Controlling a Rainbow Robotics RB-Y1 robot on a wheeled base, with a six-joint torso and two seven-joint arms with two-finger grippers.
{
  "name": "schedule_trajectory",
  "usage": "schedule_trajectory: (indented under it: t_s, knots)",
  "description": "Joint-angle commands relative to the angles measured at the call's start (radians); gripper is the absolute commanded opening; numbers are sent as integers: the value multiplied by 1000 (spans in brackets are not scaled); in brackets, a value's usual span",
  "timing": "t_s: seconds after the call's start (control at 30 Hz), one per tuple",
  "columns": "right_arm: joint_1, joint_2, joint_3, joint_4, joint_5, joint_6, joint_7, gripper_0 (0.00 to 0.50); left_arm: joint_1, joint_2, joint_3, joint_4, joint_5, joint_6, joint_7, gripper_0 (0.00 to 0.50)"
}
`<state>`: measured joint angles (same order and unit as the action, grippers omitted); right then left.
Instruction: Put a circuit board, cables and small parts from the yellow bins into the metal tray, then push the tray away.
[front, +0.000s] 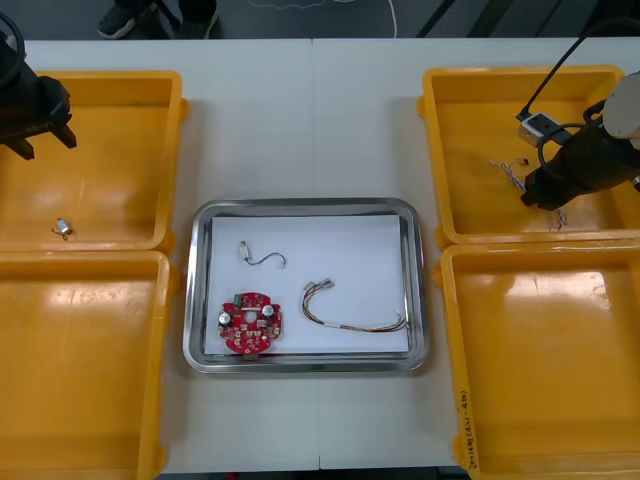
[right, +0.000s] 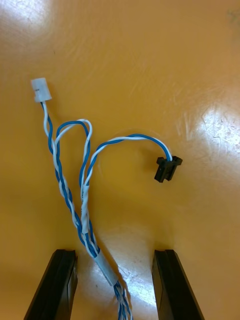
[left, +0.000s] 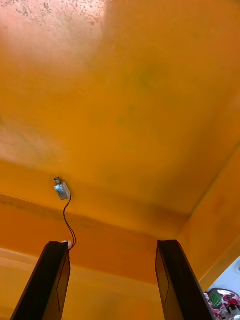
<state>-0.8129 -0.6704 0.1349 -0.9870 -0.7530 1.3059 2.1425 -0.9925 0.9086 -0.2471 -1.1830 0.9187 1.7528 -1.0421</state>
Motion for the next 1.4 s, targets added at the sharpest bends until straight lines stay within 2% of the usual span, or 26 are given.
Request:
schedule_trajectory:
  t_s: [0.03, 0.17, 0.23, 0.3, 0.4, 0.47, 0.73, 1.0, 1.1, 1.4]
  knots:
    - [18, 14, 8, -5, 9, -13, 37, 423, 6, 58, 29, 29, 0, -26, -142, 500]
    - [18, 14, 23, -5, 15, -14, 34, 394, 35, 62, 29, 31, 0, -49, -223, 500]
    - [18, 14, 29, -5, 17, -17, 33, 331, 45, 64, 29, 33, 2, -52, -254, 500]
    - [18, 14, 29, -5, 18, -19, 28, 170, 57, 64, 29, 37, 2, -52, -300, 500]
    - [18, 14, 28, -5, 18, -19, 22, 37, 68, 64, 22, 57, 0, -53, -357, 500]
    - [18, 14, 29, -4, 20, -19, 16, 1, 68, 64, 3, 77, 5, -61, -391, 500]
    - [9, 3, 28, -5, 12, -16, -4, 0, 66, 62, -64, 158, 34, -145, -421, 500]
    - [-43, -20, 0, -5, 0, 67, -49, 0, 66, 62, -115, 241, 60, -210, -409, 500]
    - [-57, -25, -15, -24, -6, 108, -93, 0, 66, 53, -124, 260, 66, -223, -407, 500]
    - [-65, -41, -21, -194, -12, 262, -305, 0, 66, -7, -124, 342, 51, -285, -406, 500]
